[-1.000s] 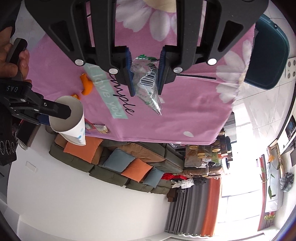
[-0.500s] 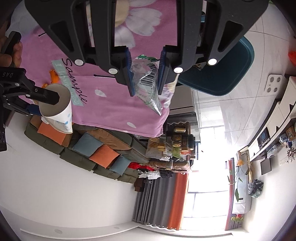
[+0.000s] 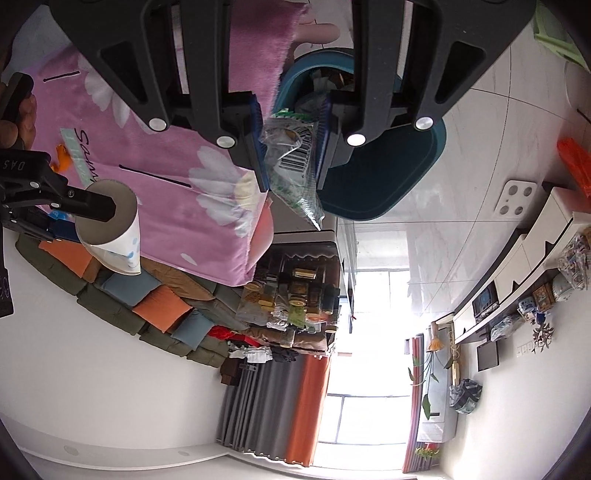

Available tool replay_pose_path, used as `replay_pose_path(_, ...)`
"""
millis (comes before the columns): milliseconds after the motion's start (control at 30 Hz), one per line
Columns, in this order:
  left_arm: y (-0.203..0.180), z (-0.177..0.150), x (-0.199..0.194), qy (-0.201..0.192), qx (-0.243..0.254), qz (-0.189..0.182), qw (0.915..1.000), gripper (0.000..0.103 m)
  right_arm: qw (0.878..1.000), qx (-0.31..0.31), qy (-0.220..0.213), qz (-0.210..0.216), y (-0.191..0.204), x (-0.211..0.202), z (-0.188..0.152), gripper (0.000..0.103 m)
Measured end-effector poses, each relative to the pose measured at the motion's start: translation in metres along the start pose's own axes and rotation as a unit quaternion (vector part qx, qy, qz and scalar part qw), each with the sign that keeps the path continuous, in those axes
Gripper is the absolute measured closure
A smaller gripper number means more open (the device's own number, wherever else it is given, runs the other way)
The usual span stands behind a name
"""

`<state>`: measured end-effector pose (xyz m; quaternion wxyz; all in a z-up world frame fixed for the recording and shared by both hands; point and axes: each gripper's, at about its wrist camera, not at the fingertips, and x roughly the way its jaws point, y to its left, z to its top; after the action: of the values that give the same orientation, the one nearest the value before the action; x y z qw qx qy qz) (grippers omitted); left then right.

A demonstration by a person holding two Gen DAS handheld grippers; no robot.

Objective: Collect trash
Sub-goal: 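Carry the wrapper and paper cup to the teal bin and open both tools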

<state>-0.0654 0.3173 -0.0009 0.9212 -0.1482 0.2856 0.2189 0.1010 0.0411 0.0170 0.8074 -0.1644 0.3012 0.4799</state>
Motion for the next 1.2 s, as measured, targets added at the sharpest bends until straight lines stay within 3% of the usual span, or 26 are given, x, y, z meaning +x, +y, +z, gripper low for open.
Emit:
replay_pose_path(367, 0.040, -0.013, 0.033, 0.034, -0.028, 0.031, 0.9985, 0.079, 0.998, -0.044, 0.034, 0.029, 0.029, 0.045, 0.023, 0.028)
replay_pose_path(767, 0.061, -0.020, 0.088, 0.090, -0.032, 0.032, 0.9949, 0.074, 0.989, -0.073, 0.089, 0.091, 0.062, 0.102, 0.035, 0.028)
replay_pose_path(967, 0.075, -0.023, 0.111, 0.099, -0.035, 0.042, 0.9936, 0.053, 0.984, -0.076, 0.116, 0.109, 0.071, 0.124, 0.037, 0.028)
replay_pose_path(1067, 0.079, -0.022, 0.120, 0.098, -0.038, 0.050, 0.9932, 0.030, 0.983, -0.074, 0.125, 0.117, 0.074, 0.131, 0.037, 0.028)
replay_pose_path(1200, 0.088, -0.020, 0.118, 0.090, -0.037, 0.068, 0.9930, 0.022, 0.980, -0.068, 0.136, 0.128, 0.078, 0.140, 0.036, 0.028)
